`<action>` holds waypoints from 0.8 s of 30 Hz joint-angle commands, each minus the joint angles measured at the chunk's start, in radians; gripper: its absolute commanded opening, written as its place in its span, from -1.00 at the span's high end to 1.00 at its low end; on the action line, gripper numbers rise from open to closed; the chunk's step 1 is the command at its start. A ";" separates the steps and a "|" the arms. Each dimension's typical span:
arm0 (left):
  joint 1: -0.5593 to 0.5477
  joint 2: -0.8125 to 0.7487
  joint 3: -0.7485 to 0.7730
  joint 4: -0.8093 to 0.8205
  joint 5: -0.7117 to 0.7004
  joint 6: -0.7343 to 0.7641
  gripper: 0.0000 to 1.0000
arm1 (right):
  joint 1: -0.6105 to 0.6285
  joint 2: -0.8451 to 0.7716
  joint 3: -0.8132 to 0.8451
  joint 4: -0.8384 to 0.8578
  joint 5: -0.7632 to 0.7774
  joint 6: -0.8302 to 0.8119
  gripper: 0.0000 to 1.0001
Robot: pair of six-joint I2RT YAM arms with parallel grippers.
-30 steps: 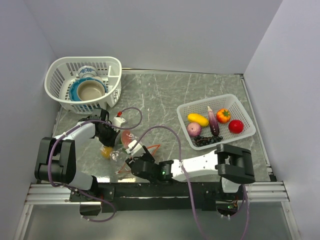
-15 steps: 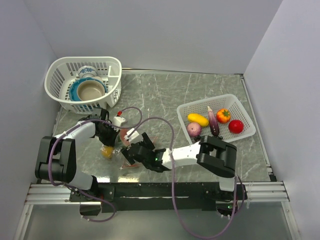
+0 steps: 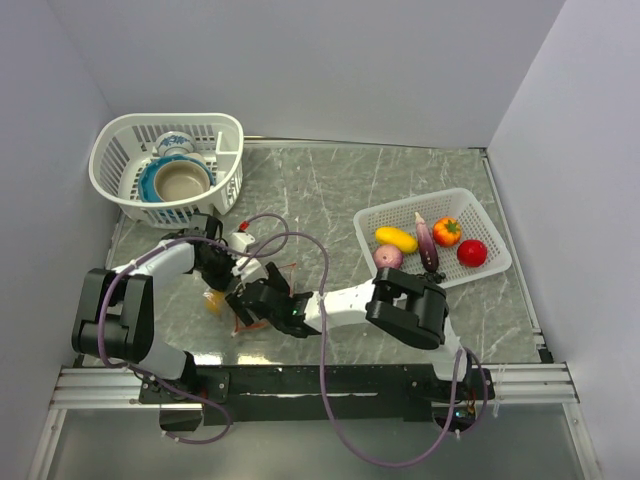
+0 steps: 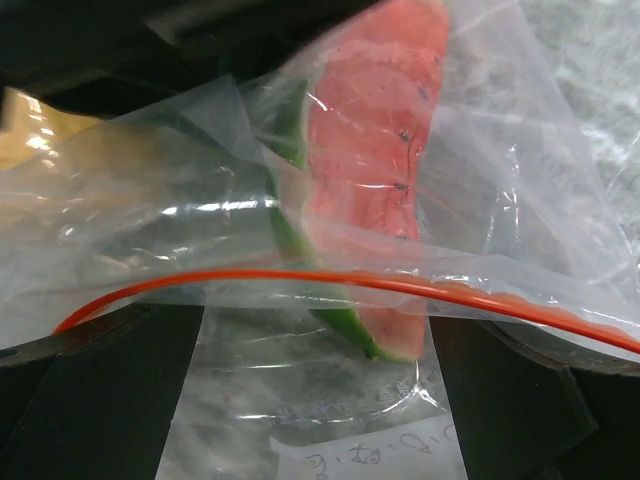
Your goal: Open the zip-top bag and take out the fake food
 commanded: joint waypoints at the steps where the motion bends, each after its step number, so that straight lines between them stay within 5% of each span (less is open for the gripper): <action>1: -0.015 0.068 -0.064 -0.004 -0.011 0.023 0.98 | -0.038 0.010 0.019 0.026 -0.030 0.031 -0.93; 3: -0.015 0.066 -0.064 -0.004 -0.013 0.025 0.98 | -0.043 0.004 0.001 0.029 -0.040 0.037 -0.79; 7: -0.016 0.066 -0.063 -0.004 -0.011 0.025 0.98 | -0.049 -0.030 -0.045 0.048 -0.035 0.044 -0.09; 10: -0.015 0.060 -0.061 -0.003 -0.022 0.025 0.98 | -0.049 -0.083 -0.088 0.050 -0.026 0.044 0.13; 24: -0.012 0.069 -0.038 0.019 -0.051 0.000 0.98 | 0.003 -0.621 -0.404 -0.044 -0.007 0.102 0.25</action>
